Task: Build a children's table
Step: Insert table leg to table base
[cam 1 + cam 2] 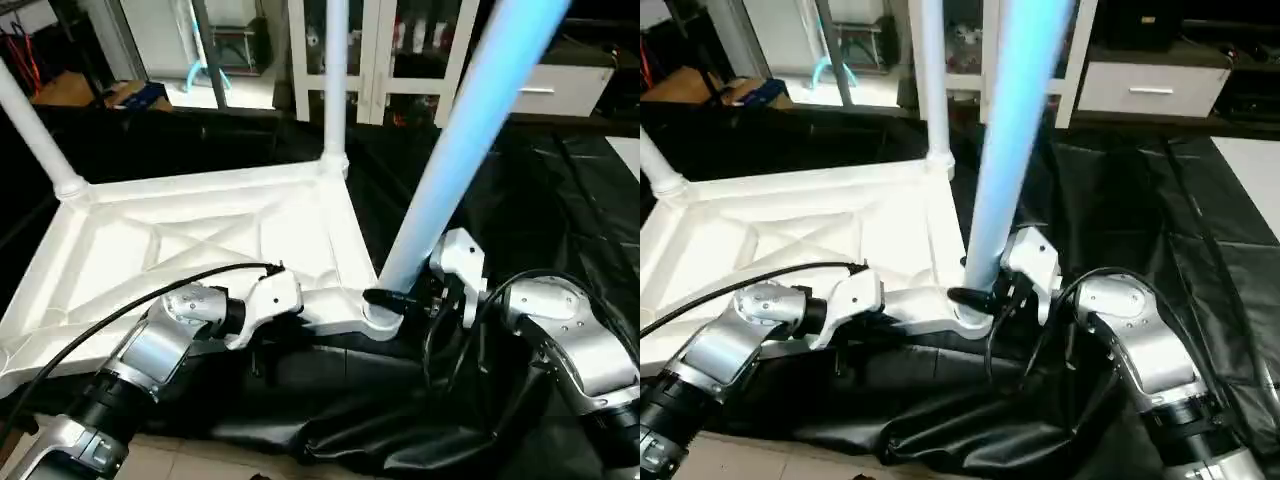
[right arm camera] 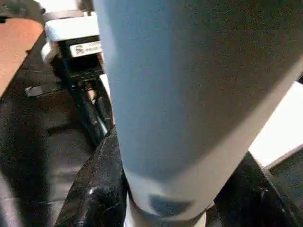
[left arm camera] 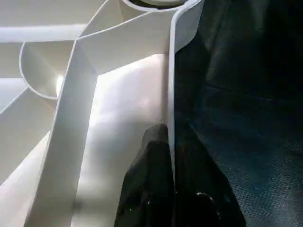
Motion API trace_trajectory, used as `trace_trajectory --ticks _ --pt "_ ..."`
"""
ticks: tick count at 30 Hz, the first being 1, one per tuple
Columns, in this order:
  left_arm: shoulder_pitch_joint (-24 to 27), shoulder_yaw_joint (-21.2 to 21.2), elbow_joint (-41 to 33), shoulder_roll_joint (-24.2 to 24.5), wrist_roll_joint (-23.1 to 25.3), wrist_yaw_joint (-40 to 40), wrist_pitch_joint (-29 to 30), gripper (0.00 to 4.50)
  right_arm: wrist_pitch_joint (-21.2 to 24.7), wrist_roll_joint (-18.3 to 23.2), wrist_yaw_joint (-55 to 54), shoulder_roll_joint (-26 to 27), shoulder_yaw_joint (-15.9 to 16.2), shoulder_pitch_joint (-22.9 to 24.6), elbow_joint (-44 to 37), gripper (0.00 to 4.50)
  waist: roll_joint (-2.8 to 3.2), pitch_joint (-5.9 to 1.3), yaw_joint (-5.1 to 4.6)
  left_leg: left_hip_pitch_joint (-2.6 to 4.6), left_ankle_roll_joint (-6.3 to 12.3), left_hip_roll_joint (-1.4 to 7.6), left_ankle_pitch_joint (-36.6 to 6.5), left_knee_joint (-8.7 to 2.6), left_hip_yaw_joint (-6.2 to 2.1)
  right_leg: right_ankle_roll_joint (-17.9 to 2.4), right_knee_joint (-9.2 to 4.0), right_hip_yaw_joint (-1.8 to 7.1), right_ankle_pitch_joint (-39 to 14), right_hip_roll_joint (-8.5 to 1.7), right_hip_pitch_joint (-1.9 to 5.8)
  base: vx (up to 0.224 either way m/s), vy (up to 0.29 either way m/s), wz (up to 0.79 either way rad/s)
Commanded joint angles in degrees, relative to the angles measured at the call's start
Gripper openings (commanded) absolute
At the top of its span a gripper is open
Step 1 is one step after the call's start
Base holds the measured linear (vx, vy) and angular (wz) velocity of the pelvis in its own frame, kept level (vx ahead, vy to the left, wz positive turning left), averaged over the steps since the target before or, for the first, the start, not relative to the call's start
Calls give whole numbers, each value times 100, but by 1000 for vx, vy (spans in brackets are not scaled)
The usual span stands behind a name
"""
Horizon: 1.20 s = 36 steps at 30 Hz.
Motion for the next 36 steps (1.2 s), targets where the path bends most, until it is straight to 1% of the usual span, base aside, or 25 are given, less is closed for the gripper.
trace_trajectory --ticks 1,2,3,5,6,9,10,11,15,18,19,22,23,25,26,27,28,29,30,31,32,33,35,36 --pt "100 -23 181 72 108 47 41 9 604 -267 341 -186 474 263 240 185 -92 -376 -24 164 909 179 977 -296 -62 -1579 -179 51 2076 -148 298 0 0 0" --pt "95 -27 185 60 115 45 42 9 691 -232 401 -188 526 231 238 185 -100 -380 -24 161 908 178 996 -293 -63 -1577 -175 51 2095 -150 302 0 0 0" --pt "95 -27 185 60 115 45 42 9 691 -232 401 -188 526 231 238 185 -92 -380 -21 163 905 180 982 -296 -63 -1580 -179 49 2082 -153 294 0 0 0" --pt "89 -44 187 39 120 47 44 9 865 -119 521 -127 601 138 320 185 -93 -387 -17 163 899 178 969 -294 -63 -1583 -179 49 2089 -156 297 0 0 0" --pt "84 -55 190 28 119 57 43 9 903 -62 566 -57 603 82 416 185 -118 -391 -21 156 904 174 984 -294 -61 -1598 -170 51 2127 -154 307 0 0 0" --pt "82 -67 187 16 120 69 41 9 1033 95 596 83 546 6 563 185 -109 -402 -14 154 920 171 1050 -285 -60 -1618 -163 50 2216 -154 301 0 0 0" --pt "89 -66 174 15 123 72 45 9 1158 208 617 177 491 -40 679 185 -134 -403 -18 155 924 170 1053 -285 -55 -1627 -164 50 2237 -153 301 0 0 0" --pt "94 -67 169 12 127 81 46 9 1169 225 633 219 475 -56 780 185 -127 -403 -15 147 925 164 1055 -288 -58 -1624 -161 45 2239 -152 305 0 0 0" --pt "108 -69 153 17 135 95 47 9 1176 191 652 297 475 -74 976 185 -124 -396 -20 153 877 175 964 -300 -59 -1600 -178 40 2093 -156 298 0 0 0" --pt "122 -68 127 25 136 97 56 9 1181 156 561 383 456 -60 1151 185 -105 -400 -29 167 820 173 936 -307 -62 -1579 -185 37 2091 -150 289 0 0 0" --pt "122 -68 127 25 136 97 56 9 1181 156 561 383 456 -60 1151 185 -111 -403 -32 170 807 174 928 -311 -62 -1571 -188 36 2108 -147 291 0 0 0" --pt "133 -69 114 38 136 88 55 9 949 -97 115 514 355 -46 1541 185 -121 -404 -37 172 735 171 815 -325 -57 -1565 -198 38 2121 -151 299 0 0 0" --pt "134 -69 113 39 136 88 55 9 932 -113 90 520 351 -45 1561 185 -125 -389 -48 175 675 169 673 -347 -51 -1554 -221 38 1999 -148 296 0 0 0" --pt "143 -69 102 42 131 80 54 9 846 -186 -214 632 213 -19 1801 185 -124 -389 -49 176 642 170 611 -354 -51 -1551 -225 41 1944 -159 304 0 0 0" --pt "150 -67 95 42 126 77 49 9 744 -231 -390 700 135 9 1914 185 -130 -331 -82 197 503 177 170 -422 -42 -1550 -296 43 1459 -166 304 0 0 0" --pt "153 -66 92 40 124 76 46 9 685 -252 -472 732 99 26 1960 185 -120 -307 -114 240 357 190 -190 -478 -48 -1537 -343 40 1035 -173 319 0 0 0" --pt "158 -64 89 37 122 77 39 9 600 -270 -549 777 64 57 1992 185 -113 -300 -153 260 236 190 -378 -514 -58 -1521 -369 44 845 -177 348 0 0 0" --pt "158 -64 89 37 122 77 39 9 600 -270 -549 777 64 57 1992 185 -116 -282 -191 272 156 188 -496 -537 -64 -1507 -391 48 759 -173 356 0 0 0" --pt "158 -64 89 37 122 77 39 9 600 -270 -549 777 64 57 1992 185 -117 -274 -211 272 127 188 -563 -552 -71 -1492 -399 47 686 -173 372 0 0 0" --pt "162 -61 86 35 121 78 34 9 533 -281 -586 806 55 104 1966 185 -103 -287 -224 301 92 192 -572 -550 -73 -1483 -405 52 686 -176 376 0 0 0" --pt "164 -60 83 34 120 78 33 3 490 -276 -581 828 50 142 1913 184 -105 -297 -235 290 89 190 -492 -548 -82 -1489 -393 53 783 -175 394 0 0 0" --pt "164 -60 83 34 120 78 33 3 490 -276 -581 828 50 142 1913 184 -106 -318 -240 291 127 182 -313 -529 -80 -1505 -377 52 1043 -166 397 0 0 0" --pt "161 -62 87 31 122 78 29 0 465 -259 -565 845 40 169 1847 184 -103 -326 -257 284 217 169 -192 -518 -82 -1545 -363 45 1300 -159 400 0 0 0" --pt "153 -63 100 27 126 79 23 0 430 -269 -531 853 41 177 1803 184 -108 -329 -260 280 236 165 -190 -513 -80 -1552 -364 47 1333 -161 403 0 0 0"
